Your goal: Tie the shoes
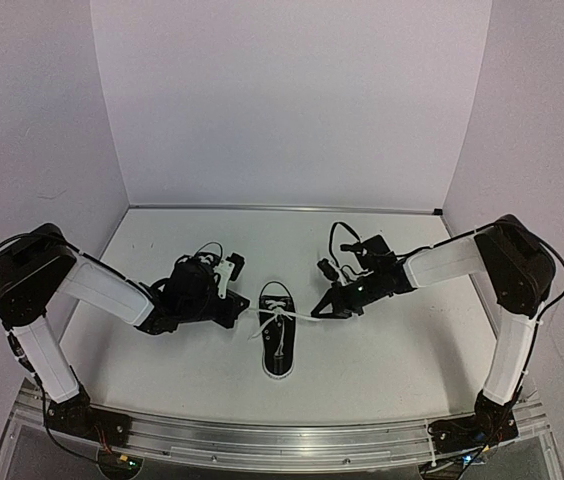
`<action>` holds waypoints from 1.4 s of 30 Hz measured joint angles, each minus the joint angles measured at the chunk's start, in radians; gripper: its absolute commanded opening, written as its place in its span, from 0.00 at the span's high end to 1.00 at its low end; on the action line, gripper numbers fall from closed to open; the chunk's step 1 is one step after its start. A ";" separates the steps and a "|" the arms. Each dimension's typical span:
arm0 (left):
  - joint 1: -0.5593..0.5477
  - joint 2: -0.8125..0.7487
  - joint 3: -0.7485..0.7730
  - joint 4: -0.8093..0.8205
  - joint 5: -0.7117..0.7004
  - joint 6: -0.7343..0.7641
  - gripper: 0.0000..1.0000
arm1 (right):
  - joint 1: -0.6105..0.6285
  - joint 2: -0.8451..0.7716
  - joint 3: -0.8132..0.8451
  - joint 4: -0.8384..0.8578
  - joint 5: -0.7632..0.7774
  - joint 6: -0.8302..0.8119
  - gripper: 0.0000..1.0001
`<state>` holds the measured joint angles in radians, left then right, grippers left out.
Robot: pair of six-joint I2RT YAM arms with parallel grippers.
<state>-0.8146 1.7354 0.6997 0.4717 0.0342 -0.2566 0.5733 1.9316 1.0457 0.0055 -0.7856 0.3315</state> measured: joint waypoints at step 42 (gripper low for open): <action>0.049 -0.252 -0.051 -0.088 0.188 0.044 0.48 | 0.035 -0.011 -0.038 -0.021 -0.131 -0.060 0.78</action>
<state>-0.7659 1.4835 0.6485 0.3836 0.2223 -0.2124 0.6079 1.9202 1.0082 -0.0159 -0.9170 0.2715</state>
